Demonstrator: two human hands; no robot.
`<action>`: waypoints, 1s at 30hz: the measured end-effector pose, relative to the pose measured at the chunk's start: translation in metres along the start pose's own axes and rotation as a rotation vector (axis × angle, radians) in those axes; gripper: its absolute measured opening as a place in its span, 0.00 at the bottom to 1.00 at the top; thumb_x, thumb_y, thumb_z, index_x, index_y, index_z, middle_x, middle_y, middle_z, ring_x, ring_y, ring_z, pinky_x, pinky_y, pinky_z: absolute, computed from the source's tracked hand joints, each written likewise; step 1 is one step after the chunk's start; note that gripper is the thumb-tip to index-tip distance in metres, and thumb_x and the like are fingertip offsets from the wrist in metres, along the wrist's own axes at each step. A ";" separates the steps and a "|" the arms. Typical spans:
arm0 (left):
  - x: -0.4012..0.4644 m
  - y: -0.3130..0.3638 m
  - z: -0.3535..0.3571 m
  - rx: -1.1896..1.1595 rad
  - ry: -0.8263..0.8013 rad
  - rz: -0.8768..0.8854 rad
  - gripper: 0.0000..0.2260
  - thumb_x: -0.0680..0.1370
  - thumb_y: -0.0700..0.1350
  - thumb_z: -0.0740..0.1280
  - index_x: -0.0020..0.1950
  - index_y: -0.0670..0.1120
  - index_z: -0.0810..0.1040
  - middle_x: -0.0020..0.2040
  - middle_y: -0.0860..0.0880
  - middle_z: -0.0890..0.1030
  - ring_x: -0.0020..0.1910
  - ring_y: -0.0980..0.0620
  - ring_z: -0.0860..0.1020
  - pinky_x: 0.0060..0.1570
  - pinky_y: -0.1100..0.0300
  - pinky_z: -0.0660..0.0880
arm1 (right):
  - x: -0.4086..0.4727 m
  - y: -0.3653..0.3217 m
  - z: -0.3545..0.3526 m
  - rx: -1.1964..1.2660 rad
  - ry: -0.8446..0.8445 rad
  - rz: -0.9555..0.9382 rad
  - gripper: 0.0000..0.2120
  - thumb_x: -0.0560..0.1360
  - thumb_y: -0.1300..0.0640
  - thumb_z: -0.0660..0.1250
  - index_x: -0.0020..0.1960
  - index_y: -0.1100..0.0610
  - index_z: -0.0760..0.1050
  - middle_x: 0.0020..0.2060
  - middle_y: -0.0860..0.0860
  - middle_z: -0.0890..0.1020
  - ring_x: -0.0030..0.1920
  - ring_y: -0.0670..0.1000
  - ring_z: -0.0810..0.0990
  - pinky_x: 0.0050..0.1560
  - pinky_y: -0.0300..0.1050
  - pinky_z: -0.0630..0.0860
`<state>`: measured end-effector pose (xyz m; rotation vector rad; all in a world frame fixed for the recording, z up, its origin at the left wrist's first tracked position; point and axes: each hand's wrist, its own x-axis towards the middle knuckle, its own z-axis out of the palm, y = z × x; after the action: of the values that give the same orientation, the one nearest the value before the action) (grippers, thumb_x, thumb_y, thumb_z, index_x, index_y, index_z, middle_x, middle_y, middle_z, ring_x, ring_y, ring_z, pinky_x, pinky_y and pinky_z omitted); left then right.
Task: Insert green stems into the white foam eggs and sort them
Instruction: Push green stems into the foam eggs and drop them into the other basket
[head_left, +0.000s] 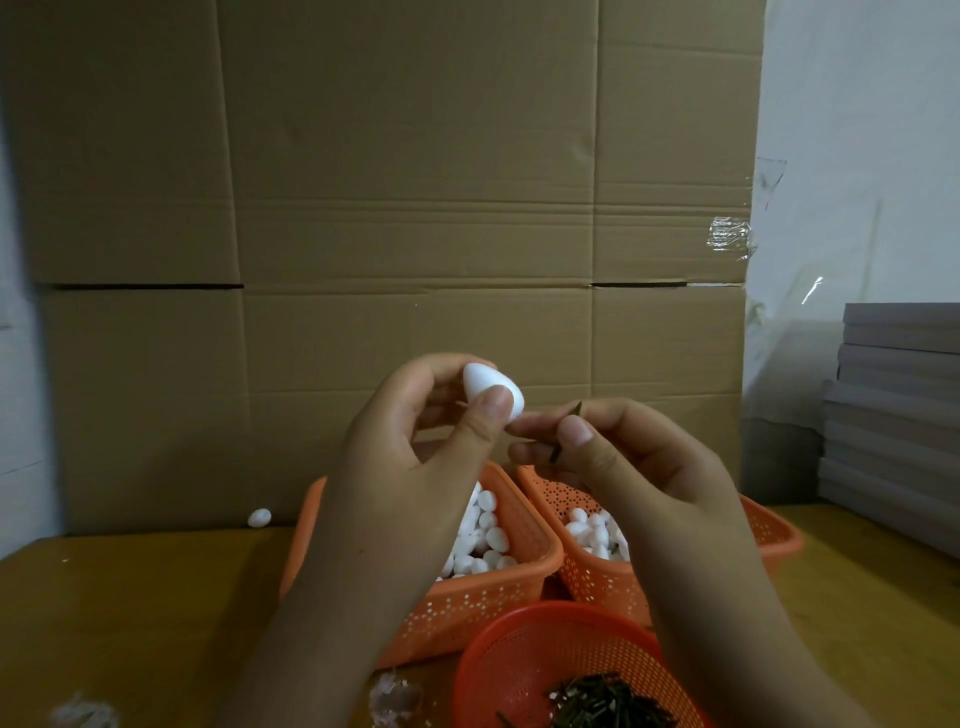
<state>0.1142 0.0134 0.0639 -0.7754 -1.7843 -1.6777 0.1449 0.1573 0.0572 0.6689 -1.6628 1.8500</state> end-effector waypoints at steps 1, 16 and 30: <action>0.000 0.000 0.000 0.008 0.010 0.006 0.09 0.71 0.58 0.65 0.50 0.60 0.79 0.48 0.61 0.83 0.49 0.62 0.81 0.50 0.62 0.75 | 0.000 0.000 0.000 -0.007 -0.003 -0.006 0.11 0.70 0.54 0.65 0.45 0.60 0.82 0.42 0.50 0.87 0.45 0.47 0.85 0.46 0.32 0.78; -0.001 -0.003 -0.001 -0.078 -0.195 -0.114 0.13 0.72 0.58 0.67 0.55 0.61 0.80 0.42 0.52 0.84 0.38 0.58 0.81 0.41 0.63 0.78 | -0.003 -0.003 0.003 0.035 0.023 -0.069 0.07 0.70 0.57 0.66 0.42 0.57 0.82 0.38 0.51 0.86 0.42 0.46 0.85 0.42 0.32 0.77; 0.002 0.001 0.000 -0.419 -0.151 -0.263 0.12 0.80 0.49 0.59 0.55 0.50 0.80 0.42 0.43 0.84 0.31 0.51 0.79 0.30 0.62 0.75 | -0.002 -0.005 0.002 -0.004 0.069 -0.065 0.10 0.69 0.54 0.66 0.43 0.60 0.80 0.37 0.51 0.86 0.37 0.48 0.85 0.40 0.33 0.78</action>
<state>0.1136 0.0133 0.0663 -0.8913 -1.7121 -2.2672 0.1499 0.1559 0.0594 0.6428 -1.5824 1.8040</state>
